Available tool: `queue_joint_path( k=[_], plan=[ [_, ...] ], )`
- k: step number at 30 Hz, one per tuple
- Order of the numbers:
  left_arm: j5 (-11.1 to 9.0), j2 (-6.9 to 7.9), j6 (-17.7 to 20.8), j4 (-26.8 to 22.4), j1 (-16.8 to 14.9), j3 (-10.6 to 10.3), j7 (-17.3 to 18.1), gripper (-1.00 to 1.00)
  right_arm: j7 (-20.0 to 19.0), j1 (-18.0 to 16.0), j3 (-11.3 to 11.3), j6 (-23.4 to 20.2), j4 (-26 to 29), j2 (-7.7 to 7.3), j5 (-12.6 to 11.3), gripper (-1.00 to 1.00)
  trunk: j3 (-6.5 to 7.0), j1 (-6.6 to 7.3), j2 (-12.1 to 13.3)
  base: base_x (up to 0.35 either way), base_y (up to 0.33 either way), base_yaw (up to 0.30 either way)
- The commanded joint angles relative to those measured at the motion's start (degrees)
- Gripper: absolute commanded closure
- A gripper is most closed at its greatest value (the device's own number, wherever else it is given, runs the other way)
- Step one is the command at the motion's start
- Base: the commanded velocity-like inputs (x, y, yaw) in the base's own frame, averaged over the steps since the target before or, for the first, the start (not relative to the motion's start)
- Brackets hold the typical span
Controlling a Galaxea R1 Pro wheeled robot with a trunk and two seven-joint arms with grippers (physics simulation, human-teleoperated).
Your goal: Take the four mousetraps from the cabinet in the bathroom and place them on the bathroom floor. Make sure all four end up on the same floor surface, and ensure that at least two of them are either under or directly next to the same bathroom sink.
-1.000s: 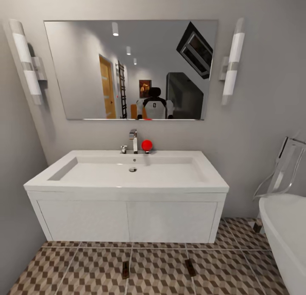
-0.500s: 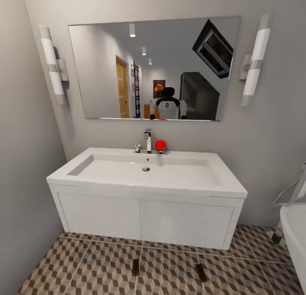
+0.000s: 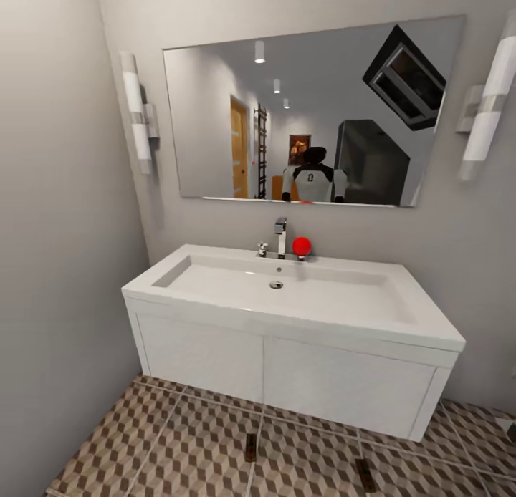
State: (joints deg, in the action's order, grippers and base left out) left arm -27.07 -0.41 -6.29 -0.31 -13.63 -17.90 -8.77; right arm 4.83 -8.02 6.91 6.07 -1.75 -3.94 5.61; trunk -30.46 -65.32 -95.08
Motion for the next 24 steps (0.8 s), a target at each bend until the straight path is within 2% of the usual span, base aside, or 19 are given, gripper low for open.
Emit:
queue_joint_path(
  k=[1,24],
  plan=[
    [-0.45,-0.05,-0.14,0.05,-0.05,-0.48,-0.18,-1.0,0.18,-0.07,0.47,0.37,-0.19,-0.02,0.6,-1.0,-0.06,0.0,-0.03,0.0,0.0,0.279],
    [-0.36,0.39,-0.26,-0.04,-0.06,-0.64,-0.11,-1.0,0.18,-0.07,0.42,0.52,-0.14,-0.02,0.71,-1.0,-0.06,0.0,-0.03,0.0,0.0,0.28]
  ],
)
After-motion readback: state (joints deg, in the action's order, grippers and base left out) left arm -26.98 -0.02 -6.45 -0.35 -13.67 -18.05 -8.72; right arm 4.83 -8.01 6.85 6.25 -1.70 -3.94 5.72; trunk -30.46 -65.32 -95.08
